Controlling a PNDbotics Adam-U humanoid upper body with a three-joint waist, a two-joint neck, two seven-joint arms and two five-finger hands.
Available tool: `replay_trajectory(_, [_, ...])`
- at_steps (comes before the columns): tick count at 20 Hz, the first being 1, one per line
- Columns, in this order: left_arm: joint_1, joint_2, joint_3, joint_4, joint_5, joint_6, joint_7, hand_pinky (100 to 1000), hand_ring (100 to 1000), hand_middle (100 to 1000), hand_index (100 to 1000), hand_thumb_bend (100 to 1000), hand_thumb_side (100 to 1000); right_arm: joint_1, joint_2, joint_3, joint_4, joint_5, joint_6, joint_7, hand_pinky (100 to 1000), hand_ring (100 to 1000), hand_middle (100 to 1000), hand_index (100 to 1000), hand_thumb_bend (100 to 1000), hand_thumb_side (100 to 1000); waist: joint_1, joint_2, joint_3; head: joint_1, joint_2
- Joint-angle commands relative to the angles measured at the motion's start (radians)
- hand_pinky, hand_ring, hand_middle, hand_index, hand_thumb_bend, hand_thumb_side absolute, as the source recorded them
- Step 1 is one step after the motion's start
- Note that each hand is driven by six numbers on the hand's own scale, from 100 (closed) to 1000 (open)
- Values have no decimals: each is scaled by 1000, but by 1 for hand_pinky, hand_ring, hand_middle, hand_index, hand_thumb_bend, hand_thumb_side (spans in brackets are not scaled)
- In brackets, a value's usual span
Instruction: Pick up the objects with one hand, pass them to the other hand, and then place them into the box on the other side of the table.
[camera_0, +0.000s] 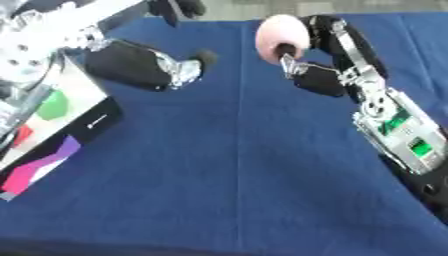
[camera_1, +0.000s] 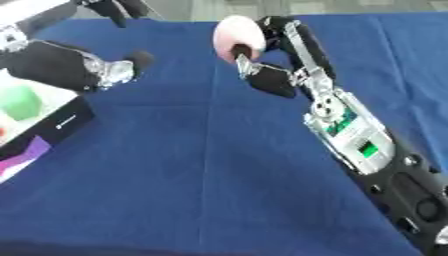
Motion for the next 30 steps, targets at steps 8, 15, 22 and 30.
replay_trajectory(8, [-30,-56,-1,99,-54,-41,21,858,728,722,826,382,433,-29,-4,36,-57,21,-9,44,684,690,486,525,100,100,-3,-11,-2,14,-1])
replay_trajectory(15, [-30,-91,-7,119,-58,-52,31,857,723,717,824,394,423,-48,5,58,-82,24,-7,76,683,690,485,524,100,100,-7,-4,-5,21,-6])
replay_trajectory(22, [-33,-113,-16,114,-40,-64,25,860,718,713,817,476,430,-60,11,80,-88,33,-17,107,684,686,485,524,100,100,-8,2,-2,22,-4])
replay_trajectory(30, [-34,-129,-18,111,-47,-59,27,860,718,714,819,484,443,-59,24,87,-88,15,-20,112,682,684,485,523,100,100,-10,2,-4,22,-1])
